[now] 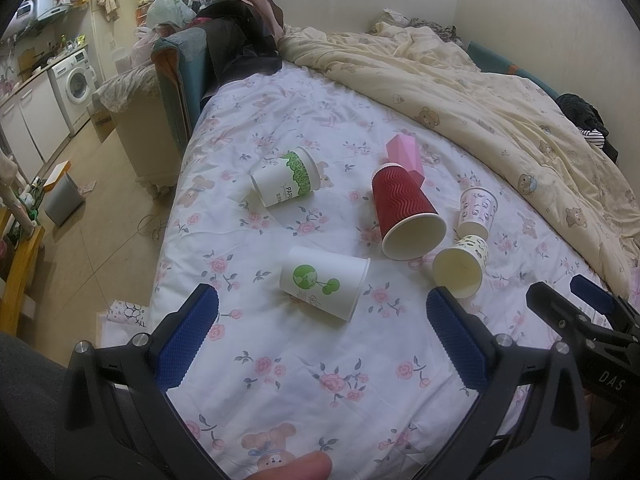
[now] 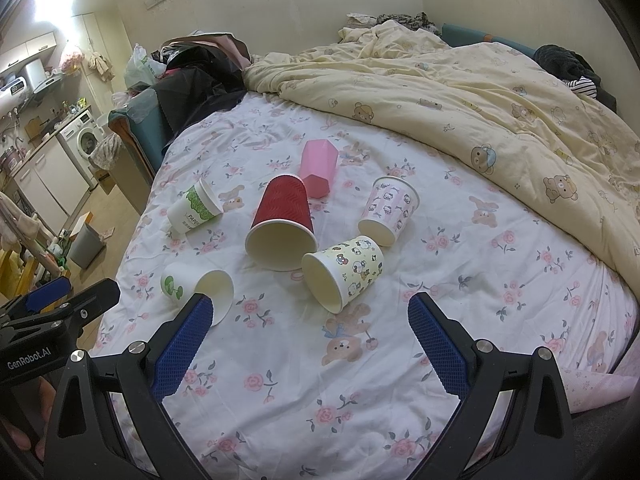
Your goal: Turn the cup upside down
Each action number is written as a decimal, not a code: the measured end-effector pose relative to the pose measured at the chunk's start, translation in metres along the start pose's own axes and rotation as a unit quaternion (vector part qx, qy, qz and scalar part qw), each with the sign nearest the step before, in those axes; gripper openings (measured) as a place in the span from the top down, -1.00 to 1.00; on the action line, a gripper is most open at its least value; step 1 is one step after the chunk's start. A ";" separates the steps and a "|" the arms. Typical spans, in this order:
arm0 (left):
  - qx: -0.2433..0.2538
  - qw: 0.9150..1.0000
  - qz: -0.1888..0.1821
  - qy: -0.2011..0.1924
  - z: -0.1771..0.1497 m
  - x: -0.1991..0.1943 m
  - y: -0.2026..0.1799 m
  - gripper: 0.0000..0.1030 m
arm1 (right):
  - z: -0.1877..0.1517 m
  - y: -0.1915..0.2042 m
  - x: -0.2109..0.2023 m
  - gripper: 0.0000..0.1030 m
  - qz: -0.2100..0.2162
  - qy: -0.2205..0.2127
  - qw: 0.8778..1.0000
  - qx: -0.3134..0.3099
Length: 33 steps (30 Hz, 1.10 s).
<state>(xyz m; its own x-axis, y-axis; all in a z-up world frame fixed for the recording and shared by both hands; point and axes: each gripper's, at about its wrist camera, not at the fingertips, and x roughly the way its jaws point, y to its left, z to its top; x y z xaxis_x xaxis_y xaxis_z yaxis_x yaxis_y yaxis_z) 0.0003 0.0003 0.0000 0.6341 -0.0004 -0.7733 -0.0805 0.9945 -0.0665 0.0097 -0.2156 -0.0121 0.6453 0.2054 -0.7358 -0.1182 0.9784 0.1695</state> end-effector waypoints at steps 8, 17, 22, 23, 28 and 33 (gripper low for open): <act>-0.001 1.000 0.000 -0.001 0.000 0.000 0.000 -0.99 | -0.001 0.005 -0.002 -0.95 0.003 0.003 1.000 -0.002; 0.012 0.999 0.038 0.005 0.001 0.007 0.006 -0.99 | -0.001 0.016 0.000 -0.95 -0.006 0.017 0.999 -0.041; -0.021 0.997 0.062 0.038 0.010 0.017 0.036 -0.99 | 0.018 0.030 0.017 -0.95 0.030 0.063 0.993 -0.092; -0.027 0.996 0.067 0.044 0.010 0.019 0.042 -0.99 | 0.023 0.034 0.025 -0.95 0.044 0.083 0.990 -0.102; -0.064 0.991 0.077 0.089 0.009 0.037 0.065 -0.99 | 0.036 0.076 0.076 -0.94 0.111 0.190 0.953 -0.207; -0.076 0.987 0.080 0.113 0.004 0.046 0.078 -0.99 | 0.027 0.132 0.119 -0.92 0.112 0.255 0.888 -0.366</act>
<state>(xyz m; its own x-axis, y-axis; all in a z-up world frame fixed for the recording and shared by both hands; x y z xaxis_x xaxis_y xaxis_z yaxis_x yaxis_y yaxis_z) 0.0266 0.0785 -0.0380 0.4175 0.1152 -0.9013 -0.2912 0.9566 -0.0126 0.0915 -0.0627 -0.0591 0.1403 0.1975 -0.9702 -0.7797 0.6260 0.0147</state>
